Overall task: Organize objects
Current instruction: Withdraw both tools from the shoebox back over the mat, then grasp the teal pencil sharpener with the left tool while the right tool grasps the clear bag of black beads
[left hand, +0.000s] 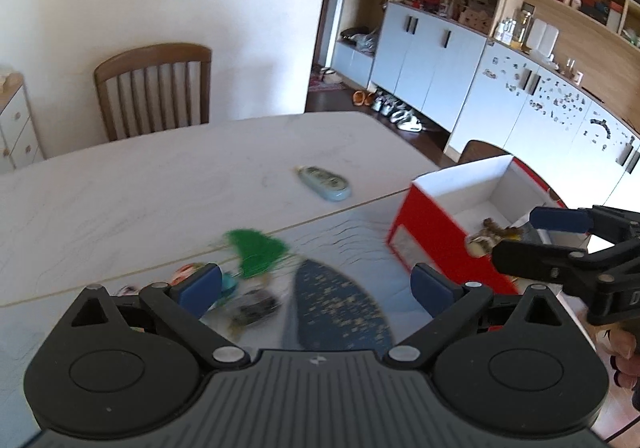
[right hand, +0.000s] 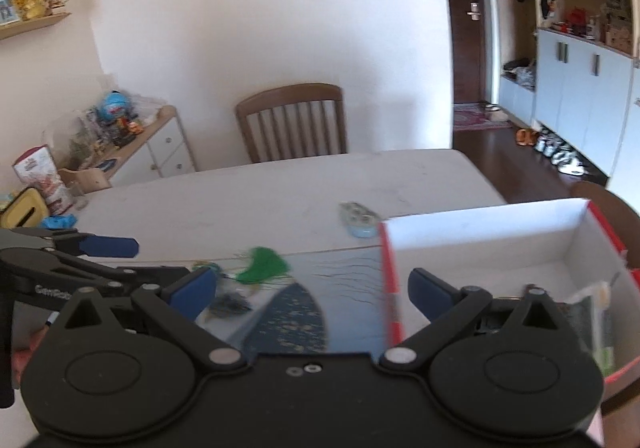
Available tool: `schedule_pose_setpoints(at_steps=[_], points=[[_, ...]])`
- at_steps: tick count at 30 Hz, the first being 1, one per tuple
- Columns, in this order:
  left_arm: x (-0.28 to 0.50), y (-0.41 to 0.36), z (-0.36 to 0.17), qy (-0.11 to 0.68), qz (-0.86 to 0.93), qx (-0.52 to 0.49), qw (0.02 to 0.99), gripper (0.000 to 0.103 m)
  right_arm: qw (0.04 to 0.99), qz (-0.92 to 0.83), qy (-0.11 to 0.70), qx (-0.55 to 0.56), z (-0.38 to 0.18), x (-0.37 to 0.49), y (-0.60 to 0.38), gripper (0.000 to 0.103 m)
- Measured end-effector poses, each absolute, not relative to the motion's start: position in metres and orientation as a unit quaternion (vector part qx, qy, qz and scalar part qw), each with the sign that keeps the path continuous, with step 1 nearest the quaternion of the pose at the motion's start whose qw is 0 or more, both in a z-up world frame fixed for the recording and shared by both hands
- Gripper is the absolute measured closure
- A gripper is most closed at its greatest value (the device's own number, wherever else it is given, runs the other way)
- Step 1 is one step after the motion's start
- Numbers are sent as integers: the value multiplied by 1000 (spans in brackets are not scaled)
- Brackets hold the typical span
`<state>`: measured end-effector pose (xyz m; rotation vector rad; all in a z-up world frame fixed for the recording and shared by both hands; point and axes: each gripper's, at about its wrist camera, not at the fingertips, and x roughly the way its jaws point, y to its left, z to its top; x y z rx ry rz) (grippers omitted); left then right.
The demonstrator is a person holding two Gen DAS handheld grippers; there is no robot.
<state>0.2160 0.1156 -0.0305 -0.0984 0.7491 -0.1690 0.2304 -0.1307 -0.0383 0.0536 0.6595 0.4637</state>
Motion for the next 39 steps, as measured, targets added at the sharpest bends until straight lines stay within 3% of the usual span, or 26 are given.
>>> schedule_pose_setpoints(at_steps=[16,29,39], points=[[202,191,-84,390,0,-61,919,2,906,230,353,-33,-66,249,-60,2],[217,194,-131,410,24,-33,911,3,879,252,398,-75,-110,272,-10,16],[227,183,-148,422,22,-29,906,26,856,275,429,-85,-131,286,8,27]])
